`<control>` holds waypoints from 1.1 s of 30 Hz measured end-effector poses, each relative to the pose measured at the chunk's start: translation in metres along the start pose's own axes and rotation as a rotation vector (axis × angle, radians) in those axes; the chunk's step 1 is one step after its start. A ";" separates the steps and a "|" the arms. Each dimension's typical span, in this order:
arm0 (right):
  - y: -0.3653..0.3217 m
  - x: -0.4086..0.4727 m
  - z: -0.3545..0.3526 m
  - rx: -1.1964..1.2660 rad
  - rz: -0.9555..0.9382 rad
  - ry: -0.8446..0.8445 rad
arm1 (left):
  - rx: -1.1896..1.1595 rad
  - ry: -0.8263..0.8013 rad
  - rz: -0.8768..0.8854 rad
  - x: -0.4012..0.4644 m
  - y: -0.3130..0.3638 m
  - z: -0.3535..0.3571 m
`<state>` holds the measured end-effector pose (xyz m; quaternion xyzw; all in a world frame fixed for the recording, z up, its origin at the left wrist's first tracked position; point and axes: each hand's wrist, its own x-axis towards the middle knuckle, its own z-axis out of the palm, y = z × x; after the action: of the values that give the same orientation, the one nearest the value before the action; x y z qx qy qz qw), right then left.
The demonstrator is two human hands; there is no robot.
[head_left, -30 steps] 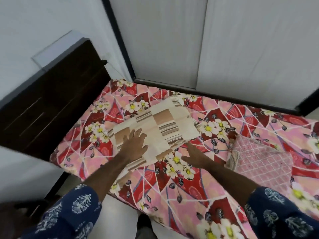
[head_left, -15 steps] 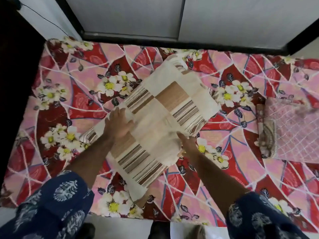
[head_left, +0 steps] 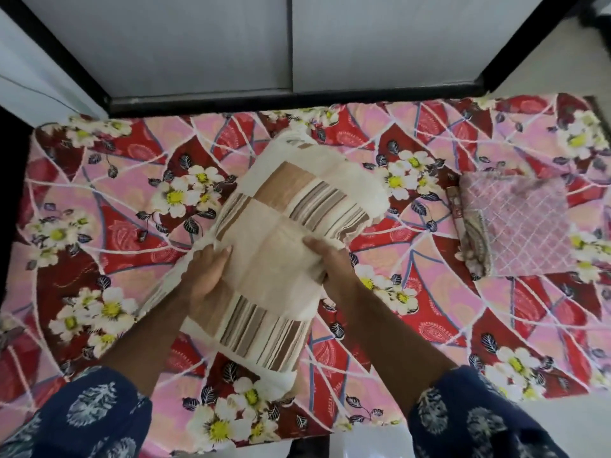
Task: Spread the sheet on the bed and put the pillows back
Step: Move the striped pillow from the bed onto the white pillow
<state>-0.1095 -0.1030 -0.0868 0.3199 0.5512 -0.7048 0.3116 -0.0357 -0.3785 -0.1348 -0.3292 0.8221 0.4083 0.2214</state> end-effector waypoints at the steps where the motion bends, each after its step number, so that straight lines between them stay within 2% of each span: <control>1: -0.008 -0.010 -0.003 0.016 -0.020 -0.020 | -0.037 -0.006 0.053 0.007 -0.008 0.001; 3: -0.023 -0.033 -0.016 0.052 -0.059 -0.033 | -0.109 -0.035 0.157 0.011 -0.010 0.006; 6: -0.045 -0.080 -0.053 0.074 -0.111 -0.058 | -0.183 -0.048 0.233 -0.071 0.080 0.005; 10: -0.079 -0.158 -0.140 0.098 -0.179 -0.077 | -0.335 -0.073 0.167 -0.126 0.138 0.044; 14: -0.111 -0.243 -0.246 0.137 -0.229 -0.061 | -0.526 -0.302 0.109 -0.166 0.189 0.098; 16: -0.125 -0.286 -0.302 0.161 -0.293 -0.065 | -0.551 -0.422 0.146 -0.214 0.232 0.131; 18: -0.144 -0.328 -0.360 0.149 -0.381 -0.012 | -0.555 -0.472 0.242 -0.261 0.280 0.167; 21: -0.174 -0.383 -0.444 0.087 -0.590 0.092 | -0.530 -0.452 0.366 -0.319 0.350 0.223; 26: -0.209 -0.469 -0.578 0.071 -0.763 0.267 | -0.490 -0.345 0.533 -0.380 0.472 0.332; 30: -0.223 -0.516 -0.677 0.115 -0.863 0.389 | -0.516 -0.362 0.752 -0.483 0.576 0.406; 33: -0.233 -0.536 -0.752 0.163 -0.933 0.501 | -0.526 -0.443 0.875 -0.533 0.643 0.472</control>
<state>0.1093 0.7240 0.3321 0.2225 0.6358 -0.7110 -0.2018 -0.0904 0.4883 0.2722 0.0925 0.6862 0.7132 0.1089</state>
